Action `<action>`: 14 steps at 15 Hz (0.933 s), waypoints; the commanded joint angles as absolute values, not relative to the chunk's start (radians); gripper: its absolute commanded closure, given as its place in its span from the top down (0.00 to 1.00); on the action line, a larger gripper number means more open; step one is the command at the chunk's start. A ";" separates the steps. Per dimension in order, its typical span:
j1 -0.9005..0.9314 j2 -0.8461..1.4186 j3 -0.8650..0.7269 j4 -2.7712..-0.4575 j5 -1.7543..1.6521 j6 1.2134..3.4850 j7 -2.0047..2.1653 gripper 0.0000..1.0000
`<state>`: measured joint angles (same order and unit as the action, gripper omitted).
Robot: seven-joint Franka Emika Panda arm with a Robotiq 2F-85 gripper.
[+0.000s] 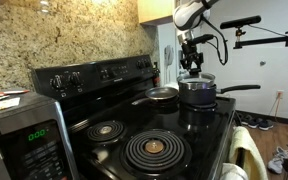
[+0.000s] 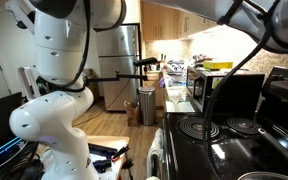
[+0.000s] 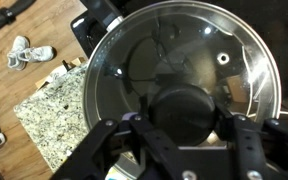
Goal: Put the lid on the pot
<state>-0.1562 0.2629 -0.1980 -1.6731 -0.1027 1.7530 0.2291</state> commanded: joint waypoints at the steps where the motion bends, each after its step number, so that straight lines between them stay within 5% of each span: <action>1: -0.173 0.254 -0.193 -1.663 -0.066 1.739 0.204 0.35; 14: -0.185 0.260 -0.207 -1.653 -0.066 1.742 0.207 0.35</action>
